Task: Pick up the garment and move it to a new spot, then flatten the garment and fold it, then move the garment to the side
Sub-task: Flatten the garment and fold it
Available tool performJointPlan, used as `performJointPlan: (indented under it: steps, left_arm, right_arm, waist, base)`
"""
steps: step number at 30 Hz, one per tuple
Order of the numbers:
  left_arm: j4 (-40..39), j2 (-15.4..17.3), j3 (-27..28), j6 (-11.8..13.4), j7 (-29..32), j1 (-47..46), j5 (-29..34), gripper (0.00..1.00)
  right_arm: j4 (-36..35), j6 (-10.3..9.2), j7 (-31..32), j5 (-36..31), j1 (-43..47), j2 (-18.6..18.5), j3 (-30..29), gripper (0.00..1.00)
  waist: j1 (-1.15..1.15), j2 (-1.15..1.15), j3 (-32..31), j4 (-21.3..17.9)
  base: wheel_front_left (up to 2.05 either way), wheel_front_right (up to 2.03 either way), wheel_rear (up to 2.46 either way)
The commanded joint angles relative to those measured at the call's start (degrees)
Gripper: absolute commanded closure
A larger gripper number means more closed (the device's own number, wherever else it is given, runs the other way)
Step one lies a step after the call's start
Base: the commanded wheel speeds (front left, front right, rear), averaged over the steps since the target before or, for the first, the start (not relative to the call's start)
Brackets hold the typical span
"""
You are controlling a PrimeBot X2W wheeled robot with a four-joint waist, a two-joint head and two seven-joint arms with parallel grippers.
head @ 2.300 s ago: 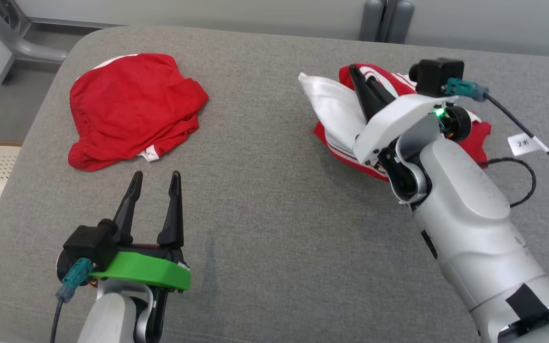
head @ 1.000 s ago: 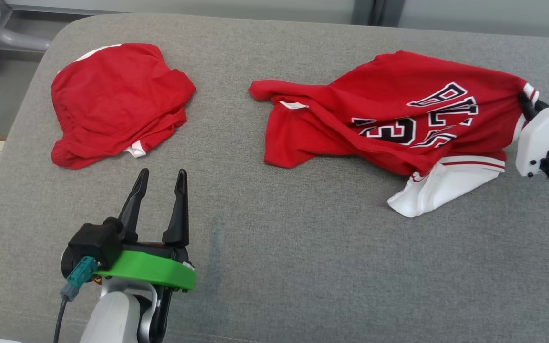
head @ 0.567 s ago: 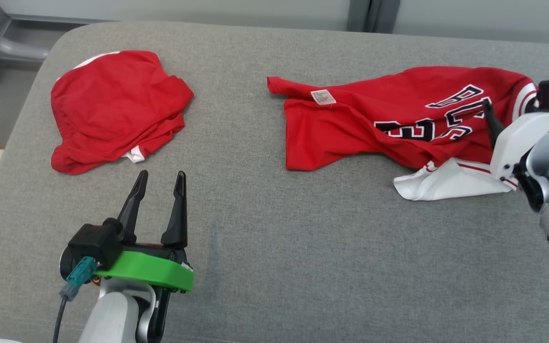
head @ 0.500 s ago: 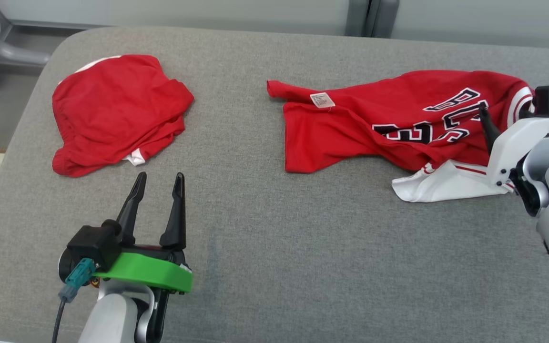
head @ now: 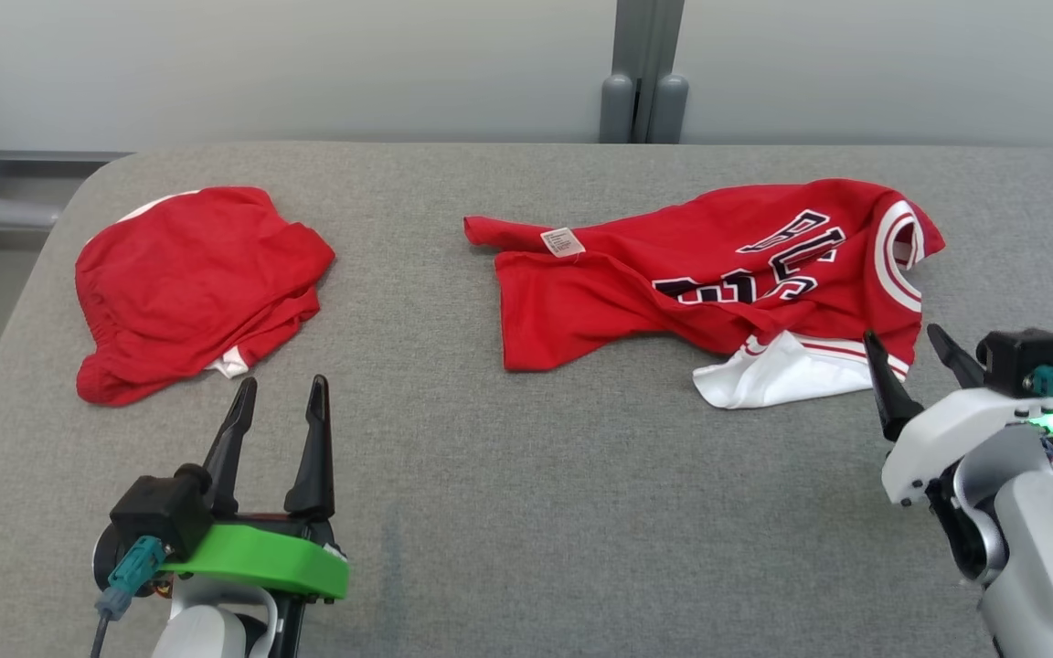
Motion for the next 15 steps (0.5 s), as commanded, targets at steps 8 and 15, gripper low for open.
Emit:
performJointPlan:
  steps: [8, 15]
  left_arm:
    - [-0.7, -0.2, 0.7, -0.3, 0.0, 1.1, 0.7, 0.0]
    - [-1.3, -0.6, 0.0, -0.3, 0.0, -1.0, 0.7, 0.0]
  right_arm:
    - [-12.9, -0.06, 0.6, -7.5, 12.7, 8.3, -6.9, 0.0]
    - [-13.2, -0.06, 9.2, -9.1, 9.1, 9.7, -6.5, 0.0]
  waist:
    - [0.0, 0.0, -0.5, -1.9]
    - [0.0, 0.0, 2.0, -1.2]
  base:
    - [0.0, 0.0, 0.0]
    - [0.0, 0.0, 0.0]
